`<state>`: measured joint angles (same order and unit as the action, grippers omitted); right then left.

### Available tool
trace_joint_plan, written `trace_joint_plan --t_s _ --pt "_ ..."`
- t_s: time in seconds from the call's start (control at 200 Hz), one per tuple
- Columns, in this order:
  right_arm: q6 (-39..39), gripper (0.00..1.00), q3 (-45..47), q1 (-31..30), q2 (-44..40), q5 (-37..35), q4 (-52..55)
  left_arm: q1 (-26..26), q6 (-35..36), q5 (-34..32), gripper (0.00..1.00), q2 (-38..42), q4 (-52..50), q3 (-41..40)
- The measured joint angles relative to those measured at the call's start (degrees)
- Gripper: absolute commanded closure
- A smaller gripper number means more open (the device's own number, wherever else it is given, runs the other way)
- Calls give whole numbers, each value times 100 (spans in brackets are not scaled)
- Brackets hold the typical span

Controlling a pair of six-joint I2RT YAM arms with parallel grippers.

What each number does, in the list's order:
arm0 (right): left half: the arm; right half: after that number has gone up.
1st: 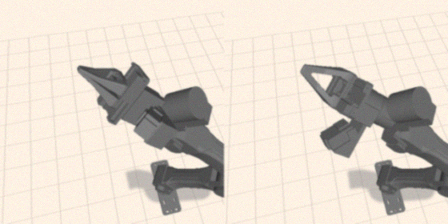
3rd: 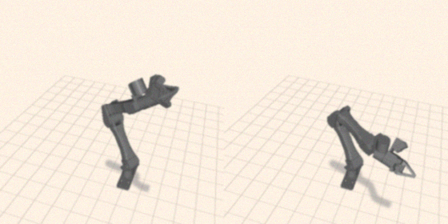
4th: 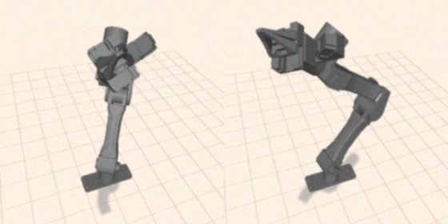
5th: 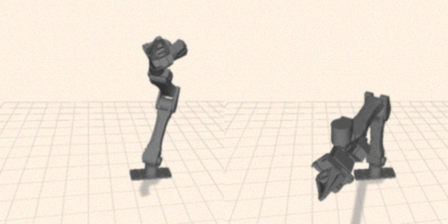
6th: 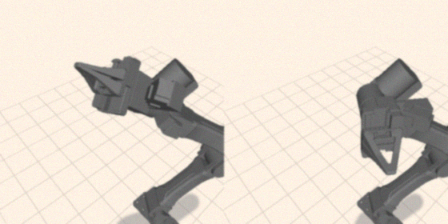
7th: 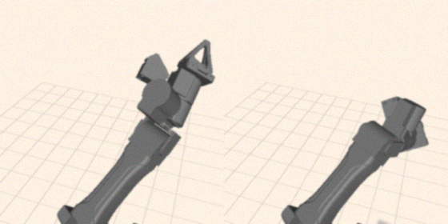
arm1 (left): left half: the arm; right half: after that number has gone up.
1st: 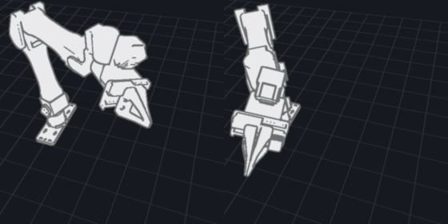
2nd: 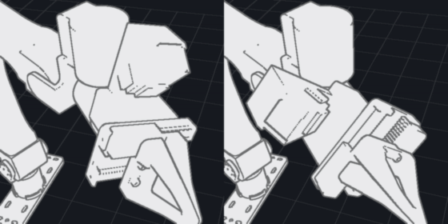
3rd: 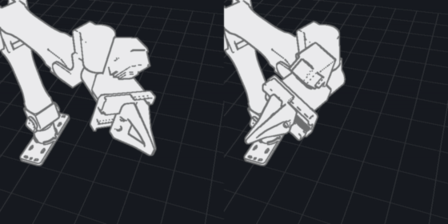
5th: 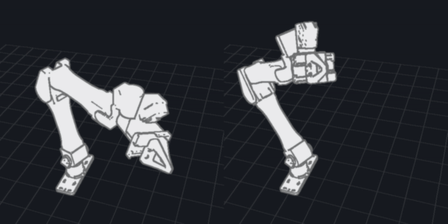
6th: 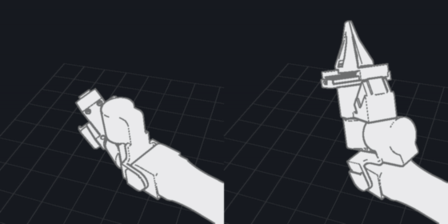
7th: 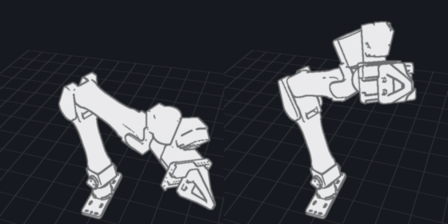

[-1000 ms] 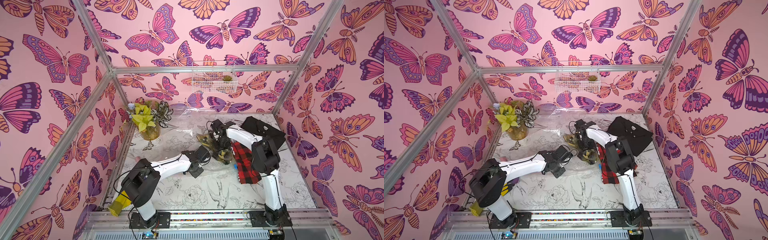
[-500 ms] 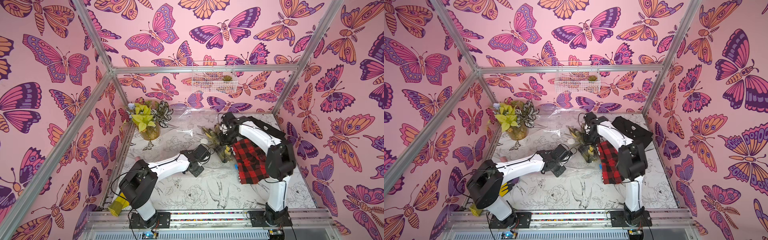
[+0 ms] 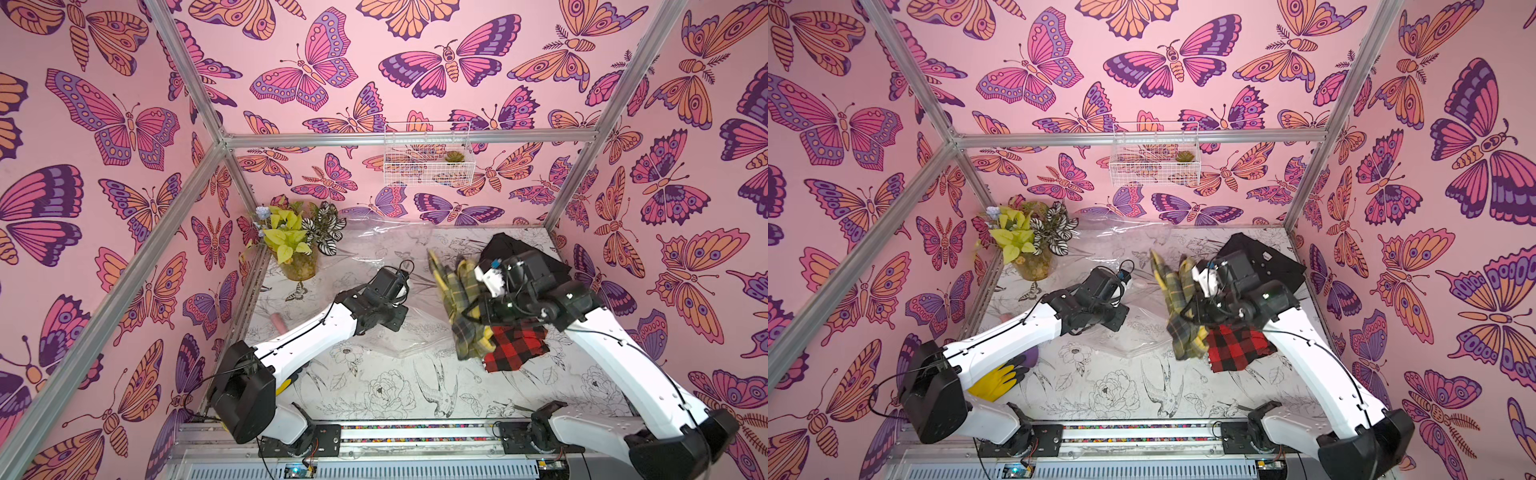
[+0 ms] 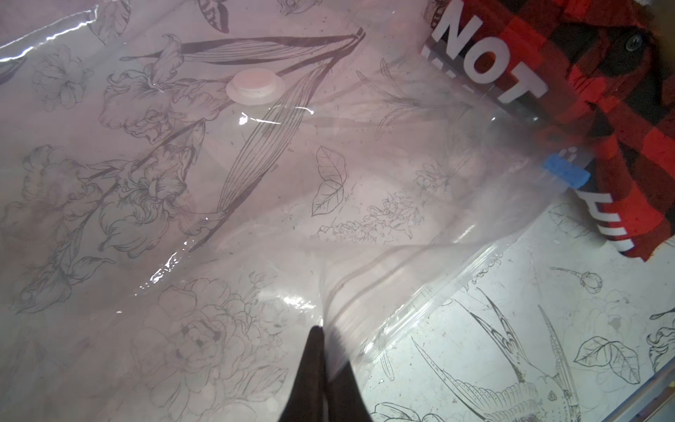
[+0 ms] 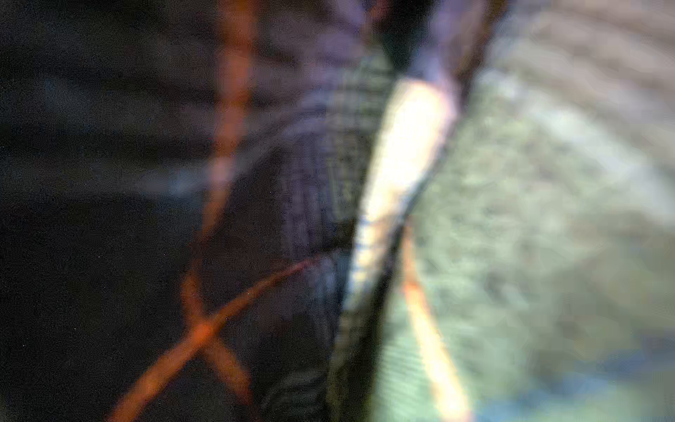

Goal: Place the folded shirt into the vacuum bag
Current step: Place the shirt in the vacuum bag.

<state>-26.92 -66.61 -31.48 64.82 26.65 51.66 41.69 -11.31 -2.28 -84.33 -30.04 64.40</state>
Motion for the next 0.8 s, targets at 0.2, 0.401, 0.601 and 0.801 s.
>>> trace_joint_plan --t_s 0.2,0.401,0.601,0.801 --pt "-1108 100 1222 -1840 -7 -98 -1816 -33 -411 184 100 -2 -26 87" --pt "-1246 100 1300 -2264 1150 -531 -2623 -55 -586 321 100 7 -31 507" --pt "-1060 100 1526 -2118 1440 -1220 -1987 -52 -649 533 100 140 4 734" --pt "-763 100 1290 -2127 1624 -1598 -1123 83 -723 667 100 212 7 774"
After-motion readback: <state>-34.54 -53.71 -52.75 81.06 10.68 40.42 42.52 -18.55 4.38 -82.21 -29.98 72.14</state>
